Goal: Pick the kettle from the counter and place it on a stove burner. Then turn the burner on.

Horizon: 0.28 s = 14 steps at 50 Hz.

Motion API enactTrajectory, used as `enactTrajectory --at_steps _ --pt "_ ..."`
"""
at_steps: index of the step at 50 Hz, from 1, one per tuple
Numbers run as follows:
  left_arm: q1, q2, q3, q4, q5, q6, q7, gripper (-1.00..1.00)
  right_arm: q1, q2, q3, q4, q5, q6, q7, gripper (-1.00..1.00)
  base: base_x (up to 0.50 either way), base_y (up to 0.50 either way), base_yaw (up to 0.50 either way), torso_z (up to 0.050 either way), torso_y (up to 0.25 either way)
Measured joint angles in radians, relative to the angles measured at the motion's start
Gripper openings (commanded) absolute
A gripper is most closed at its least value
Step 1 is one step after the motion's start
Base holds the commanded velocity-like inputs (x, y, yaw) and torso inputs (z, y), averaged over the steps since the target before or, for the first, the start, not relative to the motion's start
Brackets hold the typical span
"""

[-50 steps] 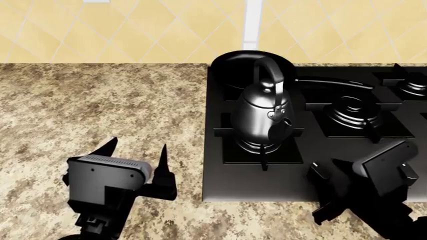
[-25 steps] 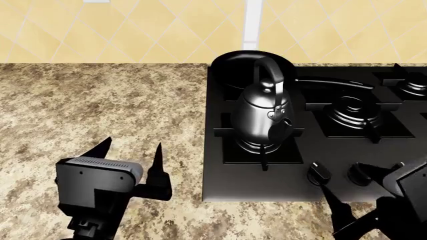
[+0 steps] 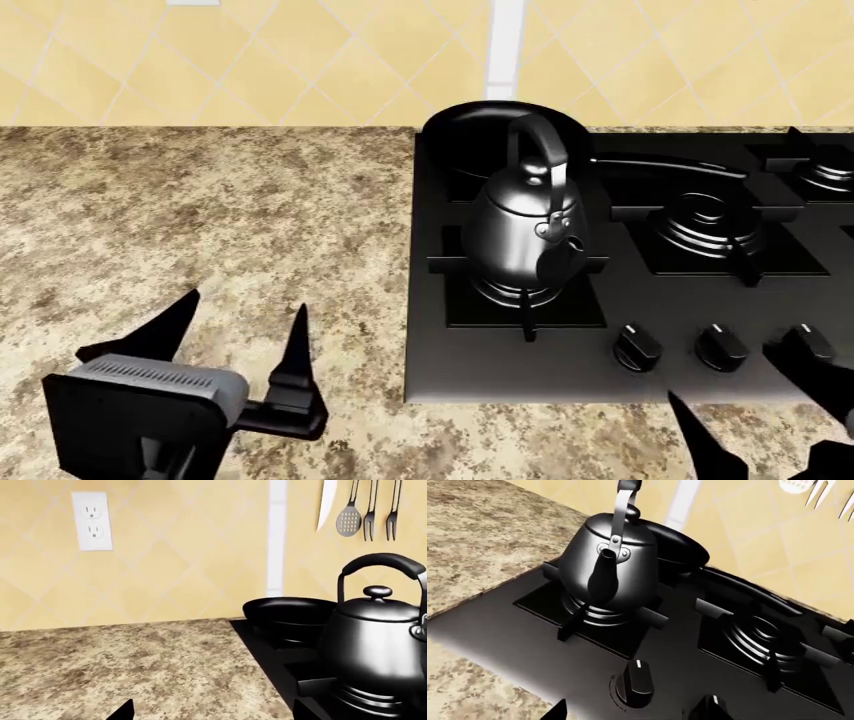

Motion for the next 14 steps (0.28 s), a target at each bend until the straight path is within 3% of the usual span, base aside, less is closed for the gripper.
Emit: enactTrajectory --at_steps 14 --pt "0.117 -0.041 -0.045 0.055 0.015 0.083 0.012 1.00 -0.112 0.001 0.081 -0.047 0.028 -0.049 0.035 1.00 0.00 0.00 0.00 0.000 0.000"
